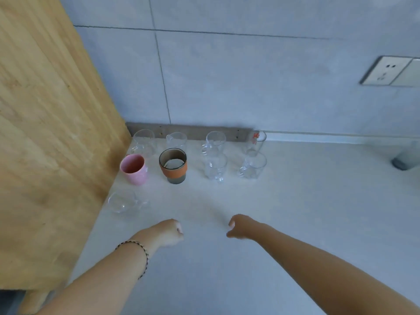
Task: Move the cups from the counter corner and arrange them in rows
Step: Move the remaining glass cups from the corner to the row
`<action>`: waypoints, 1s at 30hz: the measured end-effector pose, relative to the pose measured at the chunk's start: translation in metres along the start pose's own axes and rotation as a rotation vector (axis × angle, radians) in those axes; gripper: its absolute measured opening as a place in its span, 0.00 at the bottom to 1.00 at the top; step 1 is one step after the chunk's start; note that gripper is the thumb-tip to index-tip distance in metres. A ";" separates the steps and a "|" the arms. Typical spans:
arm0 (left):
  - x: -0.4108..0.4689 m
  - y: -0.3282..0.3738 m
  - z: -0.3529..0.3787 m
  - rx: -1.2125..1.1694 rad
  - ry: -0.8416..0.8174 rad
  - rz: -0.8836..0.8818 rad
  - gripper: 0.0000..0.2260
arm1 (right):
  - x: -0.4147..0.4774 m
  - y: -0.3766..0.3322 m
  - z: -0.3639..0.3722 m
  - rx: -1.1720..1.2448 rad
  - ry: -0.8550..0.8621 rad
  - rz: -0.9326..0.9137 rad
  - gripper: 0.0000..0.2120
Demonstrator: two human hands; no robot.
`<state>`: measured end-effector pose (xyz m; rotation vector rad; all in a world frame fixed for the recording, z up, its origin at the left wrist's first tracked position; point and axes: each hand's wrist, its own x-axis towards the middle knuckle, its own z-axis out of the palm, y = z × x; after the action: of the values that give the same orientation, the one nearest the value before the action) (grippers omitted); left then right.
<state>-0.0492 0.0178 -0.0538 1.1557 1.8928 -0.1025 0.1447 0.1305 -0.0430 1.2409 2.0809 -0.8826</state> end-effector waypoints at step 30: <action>0.117 0.649 0.213 0.605 -0.234 0.523 0.14 | -0.205 0.713 -0.115 0.449 0.638 0.681 0.28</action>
<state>0.5538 0.3591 -0.0376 1.9171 1.3291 -0.5200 0.8570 0.3628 -0.0005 2.5366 1.6743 -0.6874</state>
